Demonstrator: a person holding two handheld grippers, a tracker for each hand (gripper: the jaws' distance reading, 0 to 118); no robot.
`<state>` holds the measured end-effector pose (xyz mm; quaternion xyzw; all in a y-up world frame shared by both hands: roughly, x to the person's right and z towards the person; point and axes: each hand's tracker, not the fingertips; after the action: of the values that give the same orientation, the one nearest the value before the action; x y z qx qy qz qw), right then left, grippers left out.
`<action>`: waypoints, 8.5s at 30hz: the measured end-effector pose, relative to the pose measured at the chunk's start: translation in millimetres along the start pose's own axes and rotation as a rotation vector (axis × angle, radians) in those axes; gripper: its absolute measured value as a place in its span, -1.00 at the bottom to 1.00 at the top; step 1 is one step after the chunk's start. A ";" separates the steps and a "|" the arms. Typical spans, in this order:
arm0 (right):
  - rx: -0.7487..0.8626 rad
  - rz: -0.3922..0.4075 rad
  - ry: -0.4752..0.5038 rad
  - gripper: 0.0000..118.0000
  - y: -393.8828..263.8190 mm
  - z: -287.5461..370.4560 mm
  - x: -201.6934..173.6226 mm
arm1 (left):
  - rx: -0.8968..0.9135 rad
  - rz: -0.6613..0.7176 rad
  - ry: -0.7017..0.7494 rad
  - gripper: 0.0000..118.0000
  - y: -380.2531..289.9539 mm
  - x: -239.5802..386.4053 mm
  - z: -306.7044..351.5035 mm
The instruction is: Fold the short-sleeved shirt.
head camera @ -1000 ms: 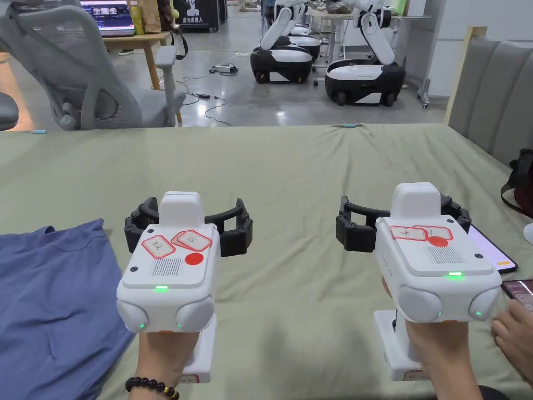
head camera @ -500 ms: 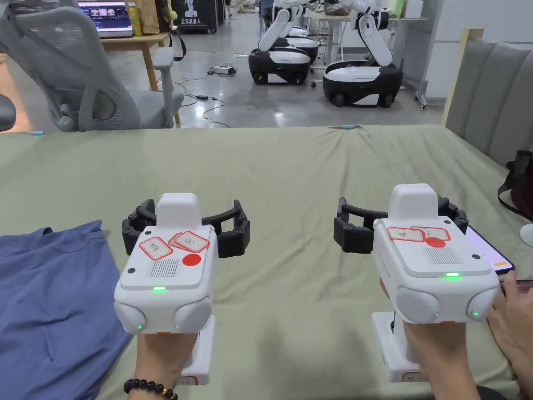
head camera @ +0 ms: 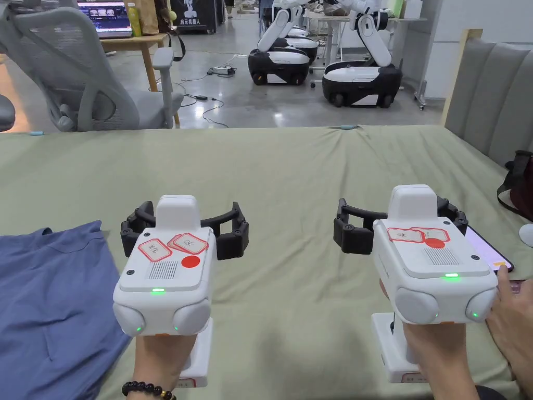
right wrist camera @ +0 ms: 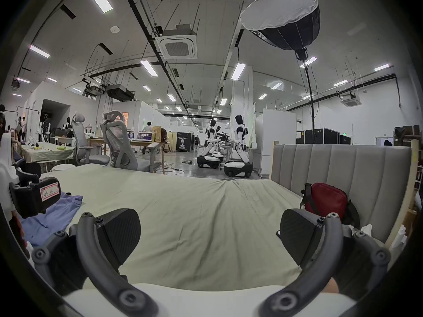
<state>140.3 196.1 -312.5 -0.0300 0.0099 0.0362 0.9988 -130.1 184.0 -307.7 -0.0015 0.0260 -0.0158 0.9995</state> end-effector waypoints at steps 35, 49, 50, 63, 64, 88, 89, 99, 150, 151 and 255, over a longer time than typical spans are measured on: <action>-0.004 0.003 0.078 -1.00 3.9 -11.1 -54.3 | 0.007 -0.032 0.181 -1.00 0.9 -64.1 21.6; 0.025 0.027 0.524 -1.00 11.6 -10.8 -249.9 | -0.050 -0.010 0.550 -1.00 -4.0 -225.8 115.1; 0.025 0.024 0.532 -1.00 11.3 -12.8 -252.5 | -0.050 -0.005 0.547 -1.00 -4.6 -227.5 116.2; -0.024 0.031 0.504 -1.00 3.2 -23.2 -251.3 | -0.321 0.027 0.335 -0.94 -4.7 -245.7 3.6; -0.026 0.036 0.503 -1.00 2.2 -25.8 -252.0 | -0.364 0.048 0.298 -0.62 -4.4 -253.9 -15.6; -0.149 0.041 0.482 -1.00 -41.6 -85.8 -271.0 | -0.818 0.093 0.252 -0.95 -89.2 -300.7 -160.5; -0.150 0.041 0.486 -1.00 -42.3 -85.5 -270.8 | -0.821 0.121 0.231 -0.95 -88.2 -302.9 -156.8; -0.135 0.019 0.458 -1.00 -34.7 -80.9 -239.5 | -0.606 0.162 0.148 -0.95 -29.6 -312.3 -148.9; -0.213 -0.055 -0.025 -0.97 -26.0 -13.3 -5.6 | -0.214 0.074 -0.182 -0.99 7.7 -15.2 -20.8; -0.201 -0.047 -0.016 -0.97 -23.9 -11.9 -10.3 | -0.199 0.077 -0.145 -1.00 2.0 -24.0 -17.0; -0.088 -0.049 -0.143 -0.82 256.5 -325.2 106.0 | -0.105 0.056 0.064 -0.94 248.1 -143.2 -330.9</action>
<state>221.5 439.4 -654.6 -0.0712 -0.0637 0.0139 0.9953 -282.4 435.7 -631.7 -0.0527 0.0590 0.0137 0.9968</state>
